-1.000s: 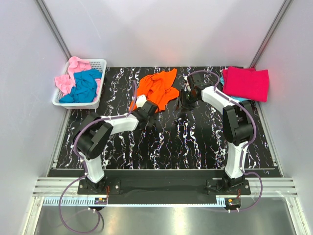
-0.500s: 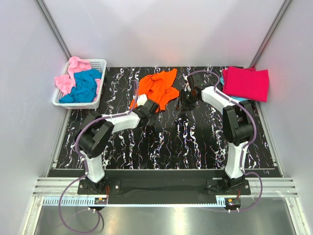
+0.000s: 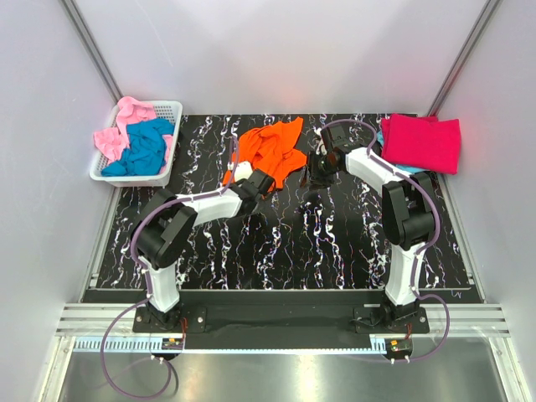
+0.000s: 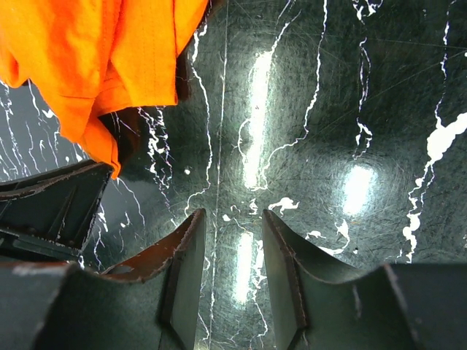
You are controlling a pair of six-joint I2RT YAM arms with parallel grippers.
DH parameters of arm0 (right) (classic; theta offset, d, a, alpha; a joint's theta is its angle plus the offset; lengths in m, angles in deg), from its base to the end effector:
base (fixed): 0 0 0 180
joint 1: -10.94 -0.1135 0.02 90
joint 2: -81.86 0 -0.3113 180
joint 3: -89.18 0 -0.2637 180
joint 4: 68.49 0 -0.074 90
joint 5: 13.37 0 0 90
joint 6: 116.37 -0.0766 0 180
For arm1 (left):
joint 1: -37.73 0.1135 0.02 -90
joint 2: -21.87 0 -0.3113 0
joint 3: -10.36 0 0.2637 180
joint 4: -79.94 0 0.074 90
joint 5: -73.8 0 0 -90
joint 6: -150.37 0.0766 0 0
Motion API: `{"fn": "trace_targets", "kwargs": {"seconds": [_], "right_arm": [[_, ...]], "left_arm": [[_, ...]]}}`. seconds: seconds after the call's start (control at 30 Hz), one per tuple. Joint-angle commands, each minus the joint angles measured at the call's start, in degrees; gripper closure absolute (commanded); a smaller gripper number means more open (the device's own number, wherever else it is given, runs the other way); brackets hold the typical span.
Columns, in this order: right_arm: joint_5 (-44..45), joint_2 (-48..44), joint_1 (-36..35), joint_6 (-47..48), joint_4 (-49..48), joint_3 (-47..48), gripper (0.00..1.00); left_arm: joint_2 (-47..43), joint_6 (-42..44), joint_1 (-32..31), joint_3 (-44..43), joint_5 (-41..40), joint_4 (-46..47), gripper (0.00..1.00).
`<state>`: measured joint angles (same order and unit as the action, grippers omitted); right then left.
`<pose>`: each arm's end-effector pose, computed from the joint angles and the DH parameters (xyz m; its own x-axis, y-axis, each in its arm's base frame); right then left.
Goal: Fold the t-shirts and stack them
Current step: Flatten the tshirt out
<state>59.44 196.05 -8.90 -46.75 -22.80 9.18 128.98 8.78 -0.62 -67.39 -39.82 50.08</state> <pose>0.4411 0.1832 0.2055 -0.9242 0.0202 -0.3814 -0.1514 0.8974 0.4144 0.3447 -0.2335 0.1579 -0.7381 -0.3315 -0.5877 -0.2747 0.9432 -0.1871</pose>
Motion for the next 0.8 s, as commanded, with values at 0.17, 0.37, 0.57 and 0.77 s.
{"fn": "trace_targets", "kwargs": {"seconds": [0.17, 0.37, 0.57, 0.77], "right_arm": [[0.1, -4.0, -0.1, -1.0, -2.1, -0.5, 0.57], [-0.3, -4.1, -0.1, -1.5, -2.3, -1.2, 0.57], [-0.1, -4.6, -0.1, -1.6, -2.4, -3.0, 0.57], [1.8, -7.1, -0.2, -2.1, -3.4, -8.3, 0.58]], "left_arm": [[0.0, -1.0, 0.1, 1.1, -2.6, -6.7, 0.81], [-3.0, -0.3, 0.1, 2.8, -3.1, -6.7, 1.0], [-10.7, 2.3, -0.1, 5.7, -4.6, -7.3, 1.0], [-28.2, 9.7, -2.8, 2.8, -10.0, -11.8, 1.0]]}}
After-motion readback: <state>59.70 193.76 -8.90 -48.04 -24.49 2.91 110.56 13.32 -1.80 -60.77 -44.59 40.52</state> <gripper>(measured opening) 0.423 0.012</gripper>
